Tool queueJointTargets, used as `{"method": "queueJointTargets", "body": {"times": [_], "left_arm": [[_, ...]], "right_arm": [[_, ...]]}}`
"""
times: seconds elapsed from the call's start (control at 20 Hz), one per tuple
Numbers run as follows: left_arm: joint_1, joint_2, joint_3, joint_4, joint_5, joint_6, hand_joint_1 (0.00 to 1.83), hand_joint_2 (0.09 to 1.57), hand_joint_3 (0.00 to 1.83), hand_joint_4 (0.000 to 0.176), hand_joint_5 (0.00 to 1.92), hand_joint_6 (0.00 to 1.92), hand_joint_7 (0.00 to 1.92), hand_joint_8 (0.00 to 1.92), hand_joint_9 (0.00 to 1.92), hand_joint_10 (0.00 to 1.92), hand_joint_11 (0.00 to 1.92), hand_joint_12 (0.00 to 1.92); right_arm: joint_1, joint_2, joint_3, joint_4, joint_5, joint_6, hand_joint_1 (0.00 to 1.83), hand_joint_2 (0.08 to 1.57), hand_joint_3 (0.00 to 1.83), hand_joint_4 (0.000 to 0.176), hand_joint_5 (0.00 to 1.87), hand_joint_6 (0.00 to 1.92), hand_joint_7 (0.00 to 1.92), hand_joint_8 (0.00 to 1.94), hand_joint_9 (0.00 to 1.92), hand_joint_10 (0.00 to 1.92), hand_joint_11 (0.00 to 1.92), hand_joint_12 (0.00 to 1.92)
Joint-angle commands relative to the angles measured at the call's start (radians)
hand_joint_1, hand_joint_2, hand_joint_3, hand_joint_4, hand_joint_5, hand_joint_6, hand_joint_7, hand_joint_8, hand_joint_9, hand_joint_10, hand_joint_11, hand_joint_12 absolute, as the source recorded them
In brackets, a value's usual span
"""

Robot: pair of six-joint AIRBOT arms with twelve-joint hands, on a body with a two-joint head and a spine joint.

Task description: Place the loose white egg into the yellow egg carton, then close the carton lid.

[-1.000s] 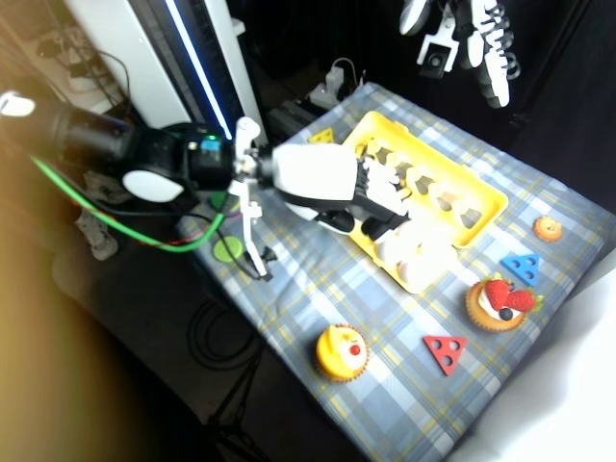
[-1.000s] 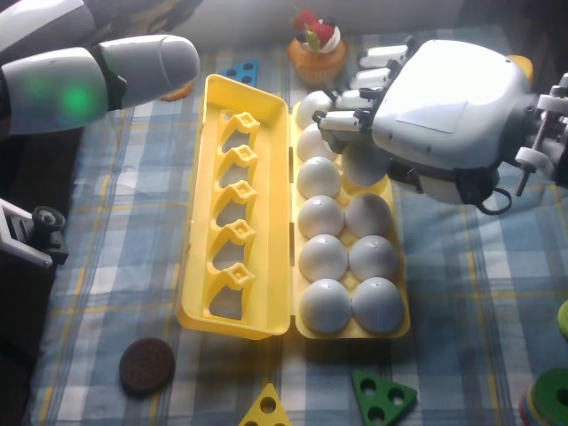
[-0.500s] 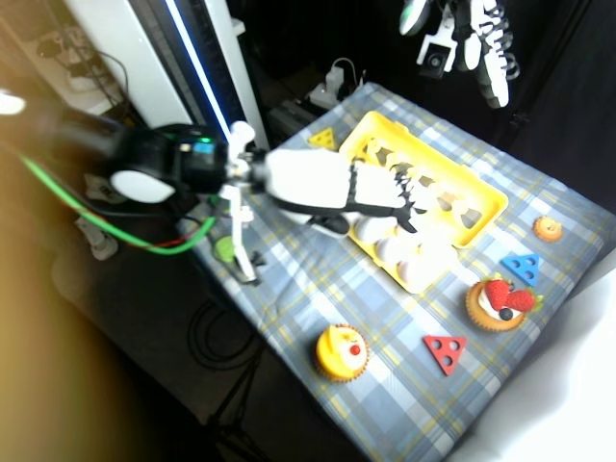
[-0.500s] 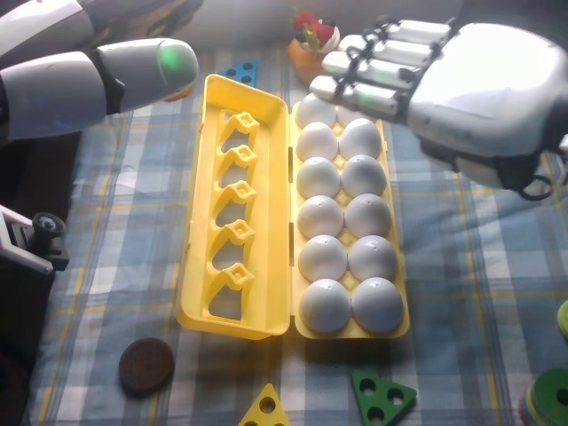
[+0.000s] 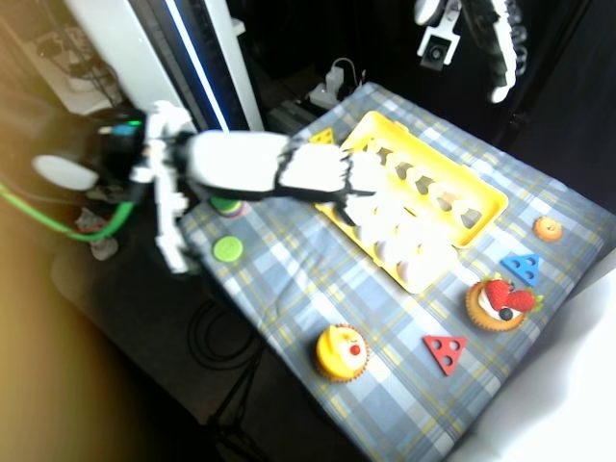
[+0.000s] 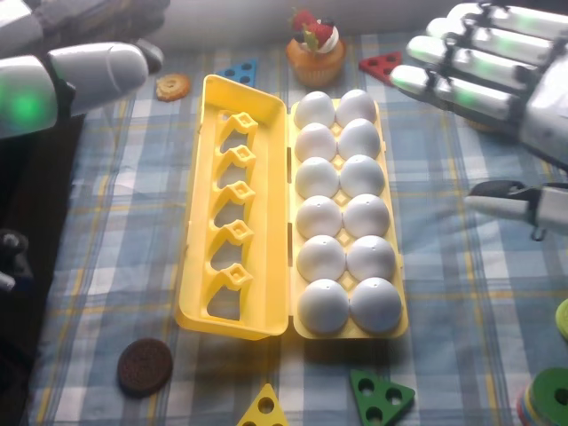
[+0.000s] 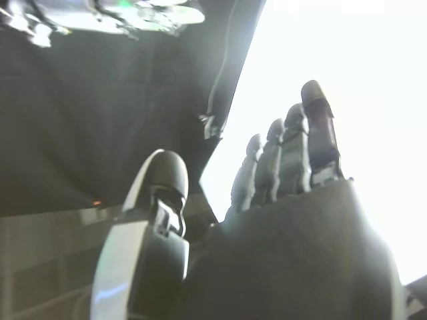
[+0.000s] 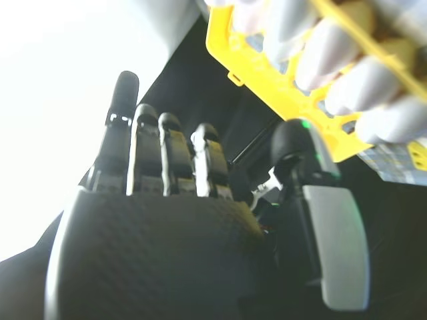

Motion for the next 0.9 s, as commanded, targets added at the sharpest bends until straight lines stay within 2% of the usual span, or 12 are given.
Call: {"method": "queueJointTargets", "body": {"times": [0.0, 0.05, 0.15, 0.2, 0.25, 0.3, 0.5, 0.55, 0.6, 0.7, 0.75, 0.85], "left_arm": [[0.006, 0.007, 0.012, -0.028, -0.099, -0.052, 0.43, 1.37, 0.0, 0.013, 0.0, 0.0, 0.05, 0.01, 0.17, 0.06, 0.0, 1.26], [0.021, 0.007, 0.02, -0.027, -0.095, -0.08, 0.32, 1.39, 0.01, 0.019, 0.0, 0.0, 0.02, 0.0, 0.23, 0.08, 0.0, 1.41], [0.065, 0.002, 0.037, -0.025, -0.084, -0.139, 0.14, 1.43, 0.01, 0.02, 0.0, 0.0, 0.03, 0.01, 0.3, 0.14, 0.0, 1.58], [0.086, -0.006, 0.045, -0.024, -0.073, -0.159, 0.11, 1.44, 0.01, 0.0, 0.0, 0.0, 0.06, 0.01, 0.34, 0.15, 0.01, 1.57], [0.093, -0.017, 0.055, -0.015, -0.051, -0.18, 0.05, 1.45, 0.0, 0.0, 0.0, 0.0, 0.06, 0.01, 0.37, 0.16, 0.08, 1.52], [0.094, -0.028, 0.065, 0.002, -0.029, -0.207, 0.03, 1.43, 0.0, 0.0, 0.0, 0.0, 0.04, 0.0, 0.36, 0.14, 0.09, 1.46], [0.094, -0.087, 0.123, 0.1, 0.072, -0.338, 0.06, 1.4, 0.0, 0.0, 0.0, 0.0, 0.0, 0.0, 0.3, 0.09, 0.03, 1.39], [0.094, -0.102, 0.136, 0.119, 0.09, -0.363, 0.03, 1.39, 0.0, 0.013, 0.0, 0.0, 0.0, 0.0, 0.28, 0.08, 0.01, 1.36], [0.094, -0.11, 0.143, 0.137, 0.107, -0.381, 0.01, 1.38, 0.0, 0.0, 0.0, 0.0, 0.0, 0.0, 0.3, 0.07, 0.04, 1.33], [0.094, -0.124, 0.151, 0.159, 0.134, -0.395, 0.0, 1.37, 0.0, 0.0, 0.0, 0.0, 0.0, 0.0, 0.25, 0.04, 0.0, 1.31], [0.094, -0.135, 0.158, 0.182, 0.145, -0.417, 0.0, 1.37, 0.0, 0.027, 0.0, 0.0, 0.0, 0.0, 0.22, 0.02, 0.0, 1.22], [0.094, -0.158, 0.172, 0.22, 0.154, -0.463, 0.0, 1.34, 0.0, 0.023, 0.0, 0.0, 0.0, 0.0, 0.28, 0.04, 0.0, 1.32]], "right_arm": [[-0.007, 0.019, -0.014, -0.001, 0.165, -0.004, 0.27, 1.44, 0.0, 0.075, 0.0, 0.0, 0.0, 0.0, 0.0, 0.0, 0.0, 0.32], [-0.018, 0.031, -0.023, -0.001, 0.178, -0.004, 0.31, 1.45, 0.0, 0.074, 0.0, 0.0, 0.0, 0.0, 0.0, 0.0, 0.0, 0.37], [-0.046, 0.059, -0.044, -0.001, 0.203, -0.004, 0.34, 1.41, 0.0, 0.067, 0.0, 0.0, 0.0, 0.0, 0.02, 0.01, 0.0, 0.75], [-0.057, 0.07, -0.052, -0.001, 0.214, -0.004, 0.42, 1.4, 0.0, 0.046, 0.0, 0.0, 0.0, 0.0, 0.02, 0.01, 0.0, 1.01], [-0.062, 0.076, -0.057, -0.001, 0.219, -0.004, 0.4, 1.4, 0.0, 0.0, 0.0, 0.0, 0.0, 0.0, 0.0, 0.0, 0.0, 0.2], [-0.066, 0.081, -0.06, -0.002, 0.223, -0.004, 0.34, 1.42, 0.01, 0.0, 0.0, 0.0, 0.0, 0.0, 0.0, 0.0, 0.0, 0.04], [-0.082, 0.096, -0.074, -0.001, 0.248, -0.004, 0.35, 1.4, 0.0, 0.0, 0.0, 0.0, 0.0, 0.0, 0.0, 0.0, 0.0, 0.0], [-0.085, 0.098, -0.076, -0.001, 0.254, -0.004, 0.35, 1.4, 0.0, 0.0, 0.0, 0.0, 0.0, 0.0, 0.0, 0.0, 0.0, 0.0], [-0.087, 0.1, -0.077, -0.001, 0.258, -0.004, 0.35, 1.4, 0.0, 0.0, 0.0, 0.0, 0.0, 0.0, 0.0, 0.0, 0.0, 0.0], [-0.09, 0.102, -0.079, -0.001, 0.262, -0.003, 0.36, 1.39, 0.0, 0.0, 0.0, 0.0, 0.0, 0.0, 0.0, 0.0, 0.0, 0.0], [-0.091, 0.102, -0.079, -0.001, 0.262, -0.003, 0.35, 1.39, 0.0, 0.0, 0.0, 0.0, 0.0, 0.0, 0.0, 0.0, 0.0, 0.0], [-0.091, 0.102, -0.078, 0.0, 0.264, -0.003, 0.41, 1.39, 0.0, 0.004, 0.0, 0.0, 0.0, 0.0, 0.0, 0.0, 0.0, 0.0]]}}
